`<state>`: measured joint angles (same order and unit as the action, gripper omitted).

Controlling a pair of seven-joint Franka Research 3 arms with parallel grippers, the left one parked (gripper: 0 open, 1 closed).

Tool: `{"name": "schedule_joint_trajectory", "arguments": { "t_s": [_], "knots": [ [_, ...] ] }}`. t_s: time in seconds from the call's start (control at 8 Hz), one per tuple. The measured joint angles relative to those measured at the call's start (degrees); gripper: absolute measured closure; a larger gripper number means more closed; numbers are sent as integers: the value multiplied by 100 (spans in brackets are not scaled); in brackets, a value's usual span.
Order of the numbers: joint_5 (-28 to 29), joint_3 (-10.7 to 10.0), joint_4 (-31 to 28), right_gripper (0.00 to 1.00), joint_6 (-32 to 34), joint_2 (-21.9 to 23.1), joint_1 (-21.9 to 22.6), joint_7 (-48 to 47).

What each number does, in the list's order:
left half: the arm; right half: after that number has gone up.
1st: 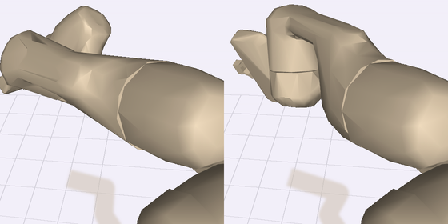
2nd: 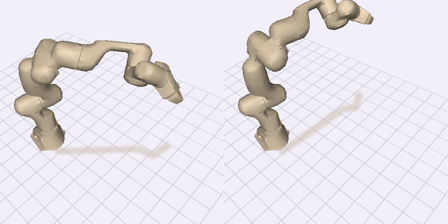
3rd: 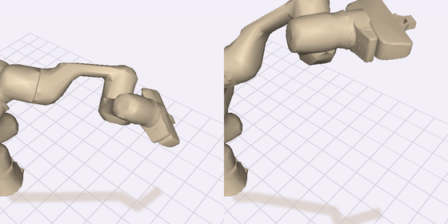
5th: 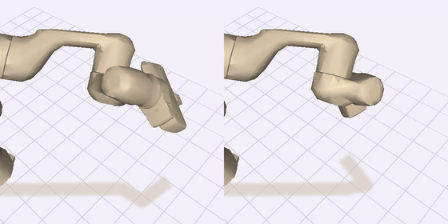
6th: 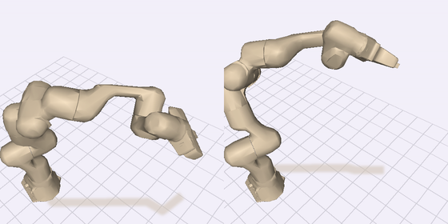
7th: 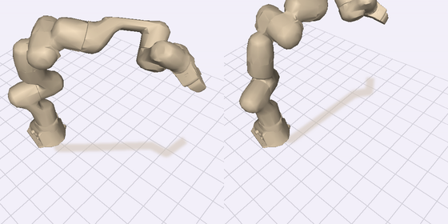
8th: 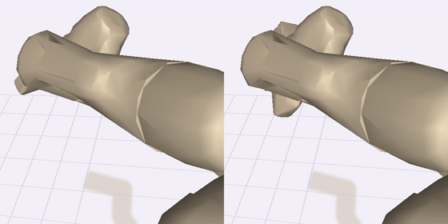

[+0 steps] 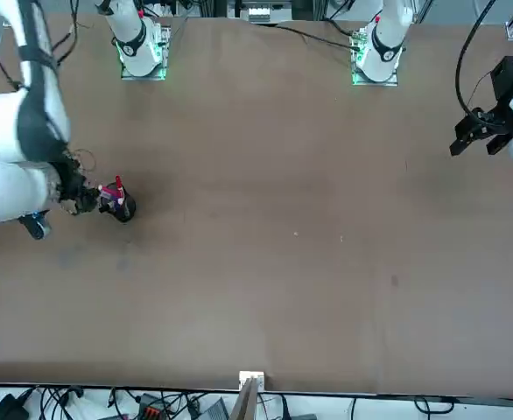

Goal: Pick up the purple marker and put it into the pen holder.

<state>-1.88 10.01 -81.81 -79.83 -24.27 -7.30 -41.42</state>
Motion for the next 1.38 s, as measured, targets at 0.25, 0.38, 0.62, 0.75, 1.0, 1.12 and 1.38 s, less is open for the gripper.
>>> {"name": "schedule_joint_trajectory", "arguments": {
  "t_s": [0.25, 0.38, 0.62, 0.75, 1.0, 1.12, 1.38],
  "knots": [
    [305, -1, 120, 0, 1, 22, -312, 1844],
    [341, 4, 305, 0, -18, 64, -320, 2360],
    [355, 88, 550, 0, -94, 439, -222, 3206],
    [357, 93, 430, 0, -296, 758, -106, 3825],
    [357, -130, -524, 0, -1307, 1630, 273, 4368],
    [357, -339, -1179, 0, -1738, 2101, 487, 4356],
    [357, -550, -2085, 0, -2003, 2723, 568, 4213]
  ]
}}
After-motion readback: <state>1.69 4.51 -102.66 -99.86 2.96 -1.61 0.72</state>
